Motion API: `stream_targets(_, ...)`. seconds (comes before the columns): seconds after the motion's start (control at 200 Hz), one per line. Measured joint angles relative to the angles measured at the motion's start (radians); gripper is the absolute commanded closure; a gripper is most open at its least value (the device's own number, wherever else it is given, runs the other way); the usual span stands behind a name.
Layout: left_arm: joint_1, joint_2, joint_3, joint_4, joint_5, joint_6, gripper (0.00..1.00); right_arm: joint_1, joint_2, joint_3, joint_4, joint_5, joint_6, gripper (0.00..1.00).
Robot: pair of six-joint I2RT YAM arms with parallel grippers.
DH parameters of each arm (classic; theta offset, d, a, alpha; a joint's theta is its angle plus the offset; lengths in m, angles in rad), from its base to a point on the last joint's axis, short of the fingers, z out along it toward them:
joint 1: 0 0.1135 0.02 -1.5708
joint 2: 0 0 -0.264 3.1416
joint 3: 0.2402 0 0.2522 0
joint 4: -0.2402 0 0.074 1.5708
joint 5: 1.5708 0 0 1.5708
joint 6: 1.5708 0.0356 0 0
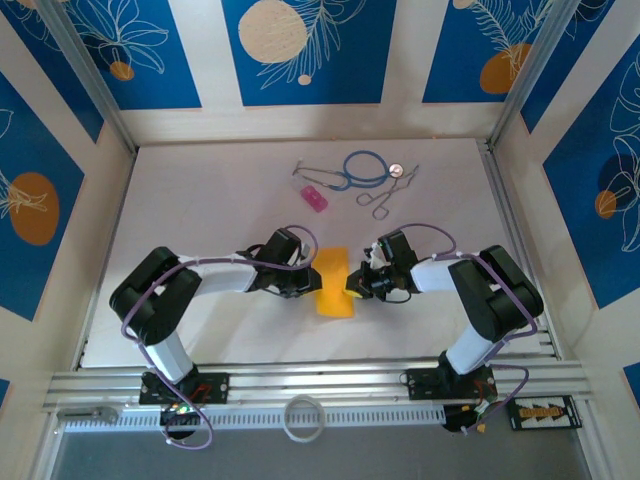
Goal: Fold a paper plane with a square sheet of paper (pick it up from the middle)
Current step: Third fold the triangle at the center of the table.
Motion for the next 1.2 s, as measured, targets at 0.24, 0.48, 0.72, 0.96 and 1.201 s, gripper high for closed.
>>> stream_targets(0.24, -0.001, -0.002, -0.004, 0.001, -0.019, -0.018, 0.97, 0.003, -0.022, -0.007, -0.005, 0.023, -0.008, 0.88)
stream_targets(0.48, -0.001, -0.049, -0.040, 0.021, -0.026, -0.053, 1.00, 0.115, -0.238, 0.016, -0.221, 0.246, -0.087, 0.72)
stream_targets(0.72, -0.001, -0.091, -0.055, 0.045, -0.028, -0.105, 1.00, 0.211, -0.470, 0.012, -0.246, 0.397, -0.216, 0.60)
stream_targets(0.96, -0.001, -0.102, -0.095, 0.080, -0.027, -0.173, 1.00, 0.457, -0.585, -0.156, -0.099, 0.544, -0.510, 0.54)
stream_targets(1.201, -0.001, -0.102, -0.111, 0.124, -0.027, -0.216, 1.00, 0.605, -0.592, -0.214, 0.003, 0.663, -0.758, 0.52)
